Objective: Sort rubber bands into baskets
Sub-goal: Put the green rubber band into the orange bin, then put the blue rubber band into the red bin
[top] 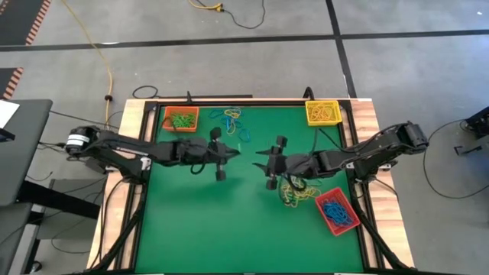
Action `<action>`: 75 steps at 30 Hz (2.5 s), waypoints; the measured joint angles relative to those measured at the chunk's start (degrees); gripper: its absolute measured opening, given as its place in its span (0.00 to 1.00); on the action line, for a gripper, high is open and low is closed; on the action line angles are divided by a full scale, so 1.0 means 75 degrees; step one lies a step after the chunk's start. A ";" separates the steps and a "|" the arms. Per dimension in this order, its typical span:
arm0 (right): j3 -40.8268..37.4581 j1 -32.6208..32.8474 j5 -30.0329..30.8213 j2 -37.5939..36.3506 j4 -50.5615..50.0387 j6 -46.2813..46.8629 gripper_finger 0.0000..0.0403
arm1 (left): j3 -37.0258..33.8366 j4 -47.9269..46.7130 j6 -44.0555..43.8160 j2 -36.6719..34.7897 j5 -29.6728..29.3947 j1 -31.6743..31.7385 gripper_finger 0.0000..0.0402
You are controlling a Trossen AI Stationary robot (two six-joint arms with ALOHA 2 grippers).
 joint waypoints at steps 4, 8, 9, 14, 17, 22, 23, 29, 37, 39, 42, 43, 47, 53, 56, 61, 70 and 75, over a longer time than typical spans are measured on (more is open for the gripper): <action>0.0000 -0.0059 0.0161 0.0000 -0.0633 0.0493 0.57 | 0.0000 -0.1210 0.0102 -0.0588 -0.0894 0.0616 0.00; -0.0113 -0.0053 -0.0037 -0.0003 -0.0823 0.0869 0.57 | 0.0000 -0.2302 0.0112 -0.1058 -0.1534 0.1515 0.00; -0.0197 -0.0028 -0.0049 -0.0003 -0.0778 0.0908 0.57 | 0.0000 -0.2554 0.0108 -0.1139 -0.1640 0.1777 0.00; -0.0515 0.0106 -0.0069 -0.0003 -0.0702 0.1123 0.55 | 0.0000 -0.3494 -0.0067 -0.1268 -0.1668 0.3287 0.00; -0.0711 0.0213 -0.0082 -0.0003 -0.0564 0.1197 0.55 | 0.0000 -0.3850 -0.0197 -0.1200 -0.1232 0.4258 0.00; -0.0947 0.0443 -0.0104 -0.0009 -0.0294 0.1194 0.55 | 0.0000 -0.4112 -0.0633 -0.0912 0.0050 0.5759 0.00; -0.0947 0.0487 -0.0104 -0.0006 -0.0313 0.1194 0.55 | 0.0000 -0.4159 -0.0748 -0.0821 0.0365 0.6034 0.00; -0.0947 0.0679 -0.0104 -0.0009 -0.0348 0.1144 0.55 | 0.0096 -0.4794 -0.1101 -0.0025 0.1152 0.7139 0.00; -0.0947 0.0722 -0.0104 -0.0009 -0.0348 0.1090 0.55 | 0.0490 -0.5544 -0.1175 0.0861 0.0906 0.7350 0.02; -0.0947 0.0719 -0.0101 -0.0009 -0.0346 0.1089 0.55 | 0.0561 -0.5521 -0.1190 0.0894 0.0904 0.7350 0.06; -0.0947 0.0719 -0.0101 -0.0009 -0.0348 0.1089 0.55 | 0.0712 -0.5559 -0.1247 0.0891 0.0925 0.7350 0.13; -0.0947 0.0719 -0.0098 -0.0009 -0.0348 0.1089 0.55 | 0.0763 -0.5594 -0.1275 0.0877 0.0994 0.7350 0.16; -0.0947 0.0687 -0.0095 -0.0009 -0.0351 0.1089 0.55 | 0.1040 -0.5922 -0.1355 0.0839 0.1356 0.7305 0.25; -0.0947 0.0523 -0.0092 -0.0009 -0.0396 0.1161 0.55 | 0.1329 -0.6400 -0.1336 0.0826 0.2069 0.6916 0.31; -0.0947 0.0393 -0.0092 -0.0009 -0.0460 0.1257 0.55 | 0.1329 -0.6355 -0.1235 0.0741 0.2749 0.6502 0.31; -0.0947 0.0110 -0.0175 -0.0007 -0.0622 0.1480 0.55 | 0.1332 -0.6098 -0.1092 0.0551 0.3175 0.5392 0.31; -0.0947 -0.0187 -0.0472 0.0560 -0.0596 0.1655 0.55 | 0.1332 -0.4975 -0.1367 0.0317 0.2671 0.2708 0.31; -0.0947 -0.0407 -0.0477 0.1314 -0.0044 0.1607 0.55 | 0.1332 -0.4372 -0.1401 0.0317 0.1769 0.1250 0.31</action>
